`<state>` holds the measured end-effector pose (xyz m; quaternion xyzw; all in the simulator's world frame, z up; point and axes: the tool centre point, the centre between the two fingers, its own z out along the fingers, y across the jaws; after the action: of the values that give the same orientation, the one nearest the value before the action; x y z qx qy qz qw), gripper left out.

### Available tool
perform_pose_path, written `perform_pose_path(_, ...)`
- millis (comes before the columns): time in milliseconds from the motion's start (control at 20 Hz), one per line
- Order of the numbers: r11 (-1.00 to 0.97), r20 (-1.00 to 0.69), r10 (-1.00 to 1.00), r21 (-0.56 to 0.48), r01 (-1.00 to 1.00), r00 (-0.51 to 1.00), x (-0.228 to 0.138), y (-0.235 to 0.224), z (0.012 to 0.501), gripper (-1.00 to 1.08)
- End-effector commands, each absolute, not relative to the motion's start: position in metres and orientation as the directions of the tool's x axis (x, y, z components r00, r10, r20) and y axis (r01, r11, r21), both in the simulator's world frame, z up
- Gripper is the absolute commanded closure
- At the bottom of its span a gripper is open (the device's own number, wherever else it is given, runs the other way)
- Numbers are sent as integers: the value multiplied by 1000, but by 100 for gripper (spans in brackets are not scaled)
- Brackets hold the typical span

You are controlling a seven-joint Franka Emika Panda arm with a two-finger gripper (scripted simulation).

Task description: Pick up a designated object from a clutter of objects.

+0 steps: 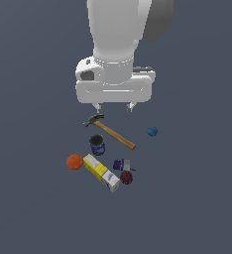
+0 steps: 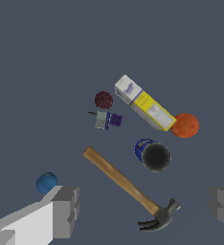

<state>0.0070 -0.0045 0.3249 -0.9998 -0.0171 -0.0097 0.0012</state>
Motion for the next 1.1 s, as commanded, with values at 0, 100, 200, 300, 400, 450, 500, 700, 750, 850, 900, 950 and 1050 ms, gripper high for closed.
perform_pose_path(0,-999,19,34,-2,34,999,7,-4,325,-92)
perform_pose_path(100,-1000,18,31,-1,31,999,6,-6,325,-92)
perform_pose_path(200,-1000,16,22,4,22,1000,5,-11,326,-92)
perform_pose_path(300,-1000,12,8,11,8,1000,3,-17,328,-92)
perform_pose_path(400,-1000,9,-2,16,-3,1000,1,-22,329,-92)
perform_pose_path(450,-1000,8,-5,17,-6,1000,0,-23,330,-92)
perform_pose_path(500,-1000,8,-7,17,-7,1000,0,-23,330,-92)
perform_pose_path(700,-1000,8,5,17,5,1000,2,-22,328,-92)
perform_pose_path(750,-1000,8,12,17,11,1000,3,-22,327,-92)
perform_pose_path(850,-999,7,29,19,29,1000,5,-21,325,-92)
perform_pose_path(900,-999,7,39,19,39,999,6,-21,323,-92)
perform_pose_path(950,-998,7,52,20,51,999,8,-21,322,-92)
perform_pose_path(1050,-997,6,80,22,80,997,12,-20,317,-92)
